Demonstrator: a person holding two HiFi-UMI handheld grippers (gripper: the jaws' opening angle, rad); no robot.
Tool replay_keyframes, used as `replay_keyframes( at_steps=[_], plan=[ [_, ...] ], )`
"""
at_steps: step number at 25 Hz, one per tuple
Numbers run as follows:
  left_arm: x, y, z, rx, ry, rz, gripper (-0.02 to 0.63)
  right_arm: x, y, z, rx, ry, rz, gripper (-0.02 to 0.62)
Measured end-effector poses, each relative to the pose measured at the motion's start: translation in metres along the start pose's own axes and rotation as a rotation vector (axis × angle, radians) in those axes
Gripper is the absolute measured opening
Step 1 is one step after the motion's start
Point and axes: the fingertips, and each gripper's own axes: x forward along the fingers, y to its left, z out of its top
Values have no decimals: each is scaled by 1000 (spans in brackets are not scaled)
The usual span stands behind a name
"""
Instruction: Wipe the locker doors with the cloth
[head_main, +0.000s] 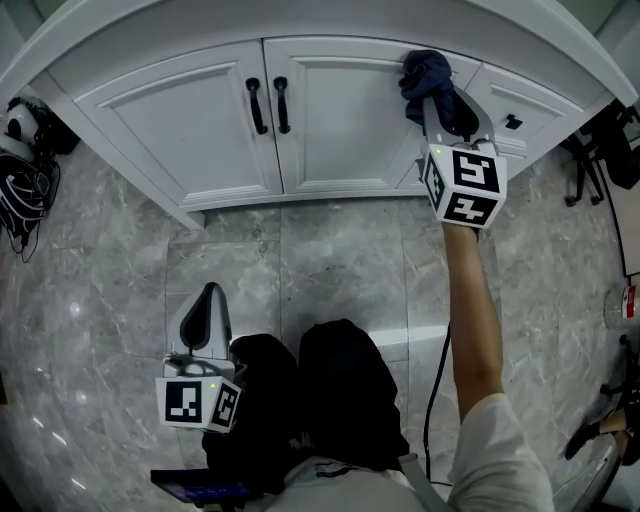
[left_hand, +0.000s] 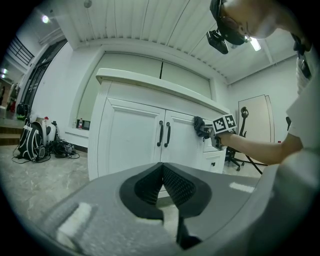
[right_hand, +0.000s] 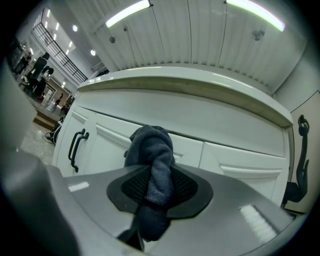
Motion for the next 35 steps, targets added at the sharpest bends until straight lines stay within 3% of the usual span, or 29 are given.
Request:
replay_keyframes(
  at_steps=[8, 10, 13, 19, 23, 29, 35],
  plan=[
    [-4, -4, 2, 7, 1, 0, 2, -14, -28, -7, 48, 7, -84, 98],
    [-5, -2, 3, 8, 0, 4, 2, -21, -24, -2, 44, -18, -70, 98],
    [-4, -3, 3, 9, -2, 1, 2, -33, 9, 12, 21, -73, 20, 98],
    [-4, -5, 2, 11, 0, -6, 2, -32, 130, 18, 17, -123, 273, 100],
    [-9, 2, 2, 13, 4, 7, 2, -9, 176, 5, 53, -97, 335, 100],
    [-13, 13, 2, 11, 7, 28, 2, 24, 192, -10, 85, -38, 336, 100],
    [-11, 17, 3, 11, 2, 35, 2, 24, 161, -22, 46, -20, 262, 100]
  ],
)
